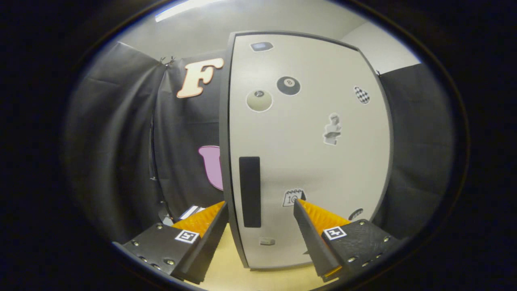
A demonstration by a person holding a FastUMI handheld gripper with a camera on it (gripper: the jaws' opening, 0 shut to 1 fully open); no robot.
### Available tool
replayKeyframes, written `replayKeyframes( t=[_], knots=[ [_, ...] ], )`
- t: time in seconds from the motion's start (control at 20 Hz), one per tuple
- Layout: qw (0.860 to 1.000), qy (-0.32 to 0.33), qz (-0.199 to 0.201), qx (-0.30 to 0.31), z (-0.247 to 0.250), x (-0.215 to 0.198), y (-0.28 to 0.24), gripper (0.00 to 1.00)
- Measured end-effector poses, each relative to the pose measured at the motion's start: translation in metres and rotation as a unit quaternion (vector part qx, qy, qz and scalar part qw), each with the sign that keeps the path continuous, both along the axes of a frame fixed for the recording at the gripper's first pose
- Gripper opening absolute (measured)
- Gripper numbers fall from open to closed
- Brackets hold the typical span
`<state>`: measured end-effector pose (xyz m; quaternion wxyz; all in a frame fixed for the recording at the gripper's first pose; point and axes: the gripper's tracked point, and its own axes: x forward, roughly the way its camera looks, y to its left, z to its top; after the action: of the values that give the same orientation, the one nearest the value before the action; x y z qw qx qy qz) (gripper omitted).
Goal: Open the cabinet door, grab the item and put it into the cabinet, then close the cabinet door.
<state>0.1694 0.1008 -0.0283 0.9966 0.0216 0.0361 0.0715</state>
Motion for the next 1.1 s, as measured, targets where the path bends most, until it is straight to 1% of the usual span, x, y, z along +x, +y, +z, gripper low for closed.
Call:
replayKeyframes(
  t=[0.2,0.3,0.35,0.4,0.45,0.5,0.6,0.65,0.8,0.85,1.0,1.1],
  knots=[
    [1.000,-0.004,0.005,0.008,-0.002,0.027,0.015,0.95],
    [1.000,0.000,0.005,0.016,-0.002,0.037,0.017,0.80],
    [1.000,0.006,0.008,0.021,-0.005,0.040,0.020,0.79],
    [1.000,0.005,0.000,0.021,-0.004,0.043,0.017,0.78],
    [1.000,0.002,0.005,0.024,-0.003,0.045,0.019,0.57],
    [1.000,-0.001,0.002,0.024,-0.002,0.046,0.018,0.36],
    [1.000,0.009,0.007,0.027,-0.005,0.046,0.020,0.35],
    [0.999,0.011,0.008,0.028,-0.005,0.045,0.019,0.29],
    [0.999,0.013,0.006,0.030,-0.006,0.041,0.018,0.29],
    [0.999,0.012,0.006,0.031,-0.005,0.042,0.018,0.20],
    [0.999,0.014,0.012,0.040,-0.006,0.034,0.016,0.20],
    [0.999,0.009,0.009,0.033,-0.005,0.025,0.012,0.20]
  ],
)
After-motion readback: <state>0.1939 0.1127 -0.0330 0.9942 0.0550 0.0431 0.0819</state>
